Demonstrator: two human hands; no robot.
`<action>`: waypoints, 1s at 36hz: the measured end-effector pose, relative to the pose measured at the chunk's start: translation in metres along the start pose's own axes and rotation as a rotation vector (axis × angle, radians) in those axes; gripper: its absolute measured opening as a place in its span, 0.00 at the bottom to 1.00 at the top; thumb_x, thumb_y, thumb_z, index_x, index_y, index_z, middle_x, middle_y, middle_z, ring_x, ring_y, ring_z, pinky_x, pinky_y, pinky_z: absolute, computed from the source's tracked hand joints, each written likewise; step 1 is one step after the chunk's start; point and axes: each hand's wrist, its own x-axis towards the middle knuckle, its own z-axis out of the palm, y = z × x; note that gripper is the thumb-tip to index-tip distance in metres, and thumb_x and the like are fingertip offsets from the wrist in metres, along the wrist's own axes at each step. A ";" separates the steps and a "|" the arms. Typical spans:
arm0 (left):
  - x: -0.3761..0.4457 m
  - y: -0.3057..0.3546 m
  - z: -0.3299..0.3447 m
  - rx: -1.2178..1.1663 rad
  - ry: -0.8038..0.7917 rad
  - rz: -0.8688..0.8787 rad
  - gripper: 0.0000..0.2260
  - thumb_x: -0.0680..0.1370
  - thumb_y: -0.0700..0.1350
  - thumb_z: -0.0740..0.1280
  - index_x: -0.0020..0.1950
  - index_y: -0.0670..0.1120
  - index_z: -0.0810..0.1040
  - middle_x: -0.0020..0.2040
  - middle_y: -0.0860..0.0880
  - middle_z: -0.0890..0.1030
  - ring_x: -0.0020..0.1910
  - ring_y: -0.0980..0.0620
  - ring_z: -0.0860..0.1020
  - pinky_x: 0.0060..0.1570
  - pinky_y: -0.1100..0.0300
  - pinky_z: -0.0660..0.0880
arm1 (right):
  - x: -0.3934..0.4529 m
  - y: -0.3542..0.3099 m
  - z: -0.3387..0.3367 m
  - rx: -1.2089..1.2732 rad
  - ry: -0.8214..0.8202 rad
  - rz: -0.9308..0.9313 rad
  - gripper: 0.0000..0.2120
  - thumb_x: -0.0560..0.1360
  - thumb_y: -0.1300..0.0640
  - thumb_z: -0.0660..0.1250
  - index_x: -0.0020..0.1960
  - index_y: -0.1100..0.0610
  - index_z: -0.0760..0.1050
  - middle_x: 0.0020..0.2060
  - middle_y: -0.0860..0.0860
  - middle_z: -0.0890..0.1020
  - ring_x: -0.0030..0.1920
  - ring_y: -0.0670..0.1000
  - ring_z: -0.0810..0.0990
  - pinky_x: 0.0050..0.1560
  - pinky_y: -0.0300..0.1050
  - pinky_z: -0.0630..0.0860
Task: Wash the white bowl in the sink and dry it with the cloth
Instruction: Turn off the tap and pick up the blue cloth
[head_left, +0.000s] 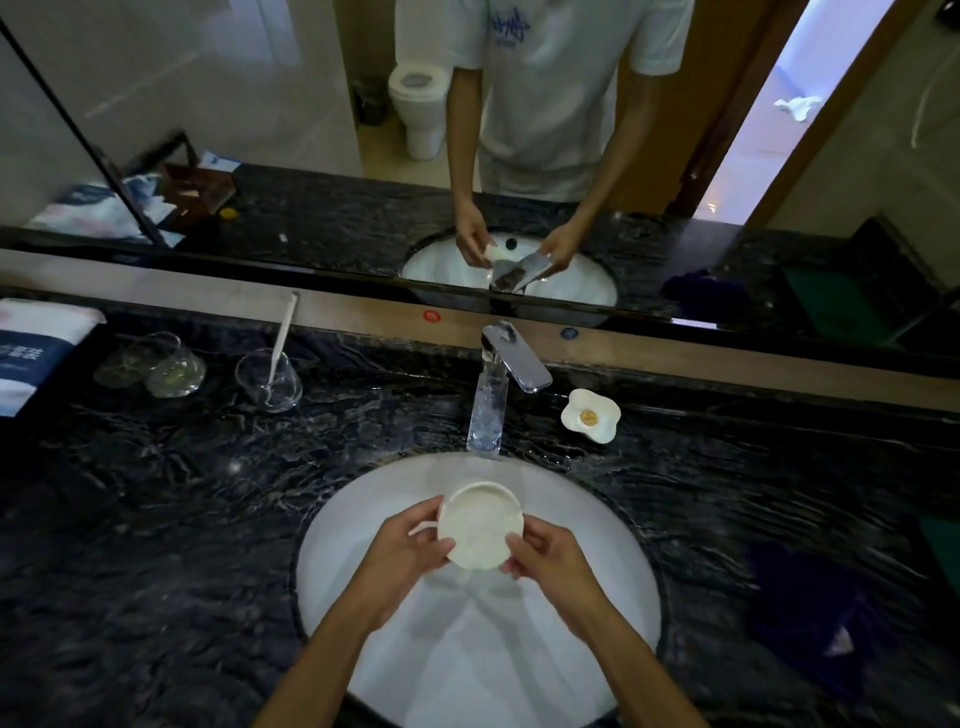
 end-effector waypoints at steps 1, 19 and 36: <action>-0.002 0.003 0.000 0.045 -0.007 0.014 0.23 0.74 0.27 0.69 0.66 0.44 0.79 0.57 0.39 0.84 0.53 0.46 0.82 0.52 0.51 0.82 | -0.001 -0.001 -0.001 -0.003 -0.006 -0.010 0.13 0.81 0.65 0.66 0.65 0.61 0.79 0.42 0.56 0.86 0.39 0.53 0.80 0.46 0.48 0.81; -0.042 0.033 0.026 0.451 0.073 0.334 0.26 0.72 0.27 0.71 0.54 0.59 0.79 0.51 0.57 0.85 0.55 0.59 0.82 0.48 0.69 0.79 | -0.027 -0.020 -0.006 -0.278 0.111 -0.290 0.21 0.77 0.69 0.66 0.58 0.45 0.81 0.46 0.41 0.87 0.47 0.45 0.87 0.48 0.39 0.84; -0.043 -0.008 0.063 -0.090 0.037 0.016 0.21 0.71 0.28 0.72 0.61 0.45 0.80 0.53 0.44 0.86 0.53 0.44 0.83 0.45 0.54 0.84 | -0.055 -0.014 -0.078 0.013 0.058 -0.044 0.11 0.77 0.66 0.71 0.59 0.60 0.78 0.50 0.54 0.85 0.39 0.51 0.85 0.45 0.44 0.85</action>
